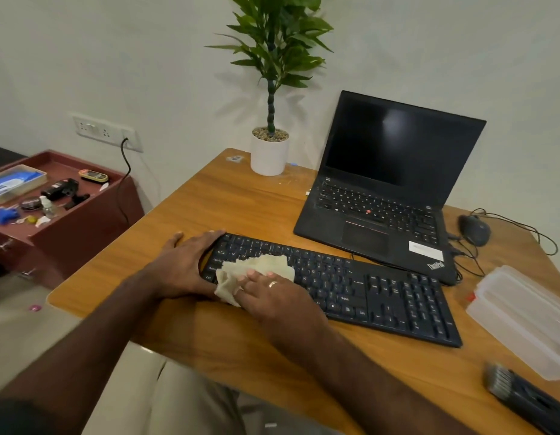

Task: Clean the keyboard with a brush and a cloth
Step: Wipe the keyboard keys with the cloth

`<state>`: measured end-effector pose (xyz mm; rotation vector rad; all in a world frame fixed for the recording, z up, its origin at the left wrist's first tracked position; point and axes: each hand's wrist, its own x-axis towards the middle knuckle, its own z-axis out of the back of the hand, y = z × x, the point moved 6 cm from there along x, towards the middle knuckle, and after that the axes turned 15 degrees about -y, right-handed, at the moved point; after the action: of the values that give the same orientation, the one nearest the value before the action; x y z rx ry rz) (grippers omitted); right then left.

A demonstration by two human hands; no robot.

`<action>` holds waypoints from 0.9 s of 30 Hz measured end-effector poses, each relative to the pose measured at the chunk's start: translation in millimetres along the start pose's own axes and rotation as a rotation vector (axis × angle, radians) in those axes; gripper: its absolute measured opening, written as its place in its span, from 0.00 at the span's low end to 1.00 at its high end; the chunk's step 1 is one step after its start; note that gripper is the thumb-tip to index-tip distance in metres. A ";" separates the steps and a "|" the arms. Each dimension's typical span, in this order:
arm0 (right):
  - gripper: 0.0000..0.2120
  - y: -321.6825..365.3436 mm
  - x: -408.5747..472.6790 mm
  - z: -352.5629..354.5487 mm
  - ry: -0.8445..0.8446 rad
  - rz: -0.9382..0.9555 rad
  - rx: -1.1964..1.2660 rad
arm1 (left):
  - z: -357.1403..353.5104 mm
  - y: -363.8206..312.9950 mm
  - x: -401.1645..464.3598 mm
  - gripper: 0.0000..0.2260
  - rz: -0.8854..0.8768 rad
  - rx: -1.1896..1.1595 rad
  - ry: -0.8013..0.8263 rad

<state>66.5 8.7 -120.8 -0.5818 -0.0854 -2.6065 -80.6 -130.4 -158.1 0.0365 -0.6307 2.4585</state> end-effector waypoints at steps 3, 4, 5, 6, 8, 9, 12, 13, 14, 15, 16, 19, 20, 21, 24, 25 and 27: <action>0.23 -12.3 -30.5 13.1 0.017 0.010 -0.033 | 1.3 -2.1 -0.9 0.64 0.017 -0.008 0.009; 0.26 -20.9 -41.1 19.3 0.017 -0.011 -0.049 | 1.8 -2.9 -1.6 0.64 0.022 -0.012 0.016; 0.30 -32.2 -53.4 23.1 0.026 -0.048 -0.069 | 2.6 -3.5 -1.9 0.63 0.028 -0.014 0.021; 0.34 -41.4 -64.2 28.9 0.058 -0.100 -0.087 | 2.5 -3.8 -2.3 0.63 0.033 -0.016 0.027; 0.33 -55.2 -76.9 44.0 0.099 -0.203 -0.082 | 2.8 -4.1 -2.0 0.62 0.036 -0.016 0.028; 0.29 -60.6 -78.4 51.5 0.078 -0.257 -0.037 | 2.4 -4.2 -1.8 0.62 0.038 -0.014 0.029; 0.21 -74.0 -72.4 58.1 -0.066 -0.438 0.053 | 0.8 -4.2 -1.4 0.62 0.043 -0.015 0.042; 0.22 -75.1 -68.2 53.6 -0.091 -0.456 0.054 | 0.4 -3.7 -1.3 0.62 0.045 -0.021 0.041; 0.24 -70.6 -62.8 48.4 -0.077 -0.445 0.058 | 0.2 -2.9 -1.4 0.62 0.047 -0.026 0.037; 0.25 -63.1 -59.6 40.3 -0.032 -0.387 0.052 | 0.1 -1.8 -1.6 0.61 0.048 -0.027 0.035; 0.25 -54.2 -58.4 34.0 0.000 -0.312 0.038 | 0.1 -0.7 -1.4 0.61 0.047 -0.023 0.037; 0.31 -49.8 -73.3 39.0 0.055 -0.280 -0.062 | -0.3 1.2 0.3 0.61 0.043 -0.018 0.042; 0.33 -54.6 -81.9 43.0 0.075 -0.306 -0.082 | -0.1 1.0 0.8 0.61 0.041 -0.018 0.041; 0.33 -61.2 -92.5 47.1 0.071 -0.322 -0.094 | -0.6 1.1 0.9 0.60 0.040 -0.019 0.042; 0.28 -87.7 -131.5 59.0 0.081 -0.393 -0.152 | -1.7 2.0 0.8 0.59 0.040 -0.026 0.037; 0.28 -96.0 -143.6 63.0 0.077 -0.407 -0.175 | -1.9 1.9 1.3 0.59 0.040 -0.026 0.036; 0.27 -108.4 -162.4 70.5 0.101 -0.463 -0.209 | -2.1 0.8 2.0 0.60 0.035 -0.016 0.040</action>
<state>174.7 185.8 -120.1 -0.5526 0.0987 -3.1167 -82.4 -128.9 -160.0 -0.0301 -0.6387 2.4809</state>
